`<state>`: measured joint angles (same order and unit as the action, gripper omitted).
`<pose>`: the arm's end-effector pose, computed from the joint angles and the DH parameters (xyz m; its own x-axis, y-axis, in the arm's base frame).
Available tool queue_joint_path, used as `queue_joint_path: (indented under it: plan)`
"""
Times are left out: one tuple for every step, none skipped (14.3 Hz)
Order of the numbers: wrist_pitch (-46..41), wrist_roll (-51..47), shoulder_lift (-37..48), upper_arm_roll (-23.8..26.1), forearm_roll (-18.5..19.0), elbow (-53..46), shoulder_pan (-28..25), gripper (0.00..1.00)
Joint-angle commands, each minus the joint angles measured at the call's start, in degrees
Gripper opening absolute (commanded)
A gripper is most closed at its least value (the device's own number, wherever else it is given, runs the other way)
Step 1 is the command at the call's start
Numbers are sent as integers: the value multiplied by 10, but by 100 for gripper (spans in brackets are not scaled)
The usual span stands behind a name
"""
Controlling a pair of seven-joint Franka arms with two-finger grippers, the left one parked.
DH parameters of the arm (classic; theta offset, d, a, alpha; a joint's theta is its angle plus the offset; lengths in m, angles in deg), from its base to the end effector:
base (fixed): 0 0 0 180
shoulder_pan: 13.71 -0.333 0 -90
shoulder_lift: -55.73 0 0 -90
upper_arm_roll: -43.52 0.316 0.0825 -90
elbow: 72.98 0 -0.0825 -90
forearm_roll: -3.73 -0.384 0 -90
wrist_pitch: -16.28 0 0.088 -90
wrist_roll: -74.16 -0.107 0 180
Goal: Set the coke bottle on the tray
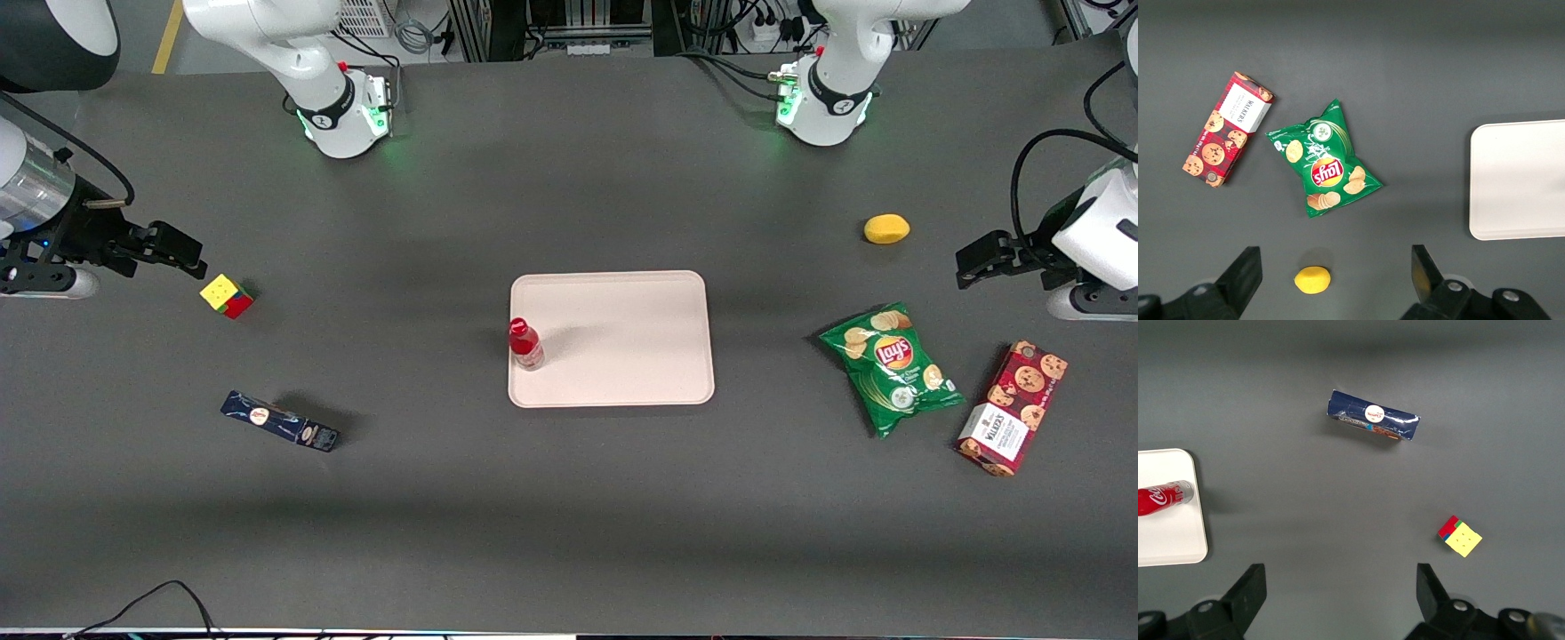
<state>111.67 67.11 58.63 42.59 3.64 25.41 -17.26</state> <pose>0.5438 0.0248 0.5910 0.9970 -0.0774 -0.0020 -0.0774 -0.9970 -0.0022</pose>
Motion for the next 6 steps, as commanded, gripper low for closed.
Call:
queue_joint_path:
  plan:
    - [-4,7,7,-12,-6,-3,0,100]
    - [-5,7,7,-14,-7,-3,0,100]
    - [-9,7,6,-21,-9,-6,0,100]
    - [-12,7,4,-22,-9,-10,0,100]
    - [-12,7,3,-23,-9,-10,0,100]
    - [-12,8,3,-23,-9,-10,0,100]
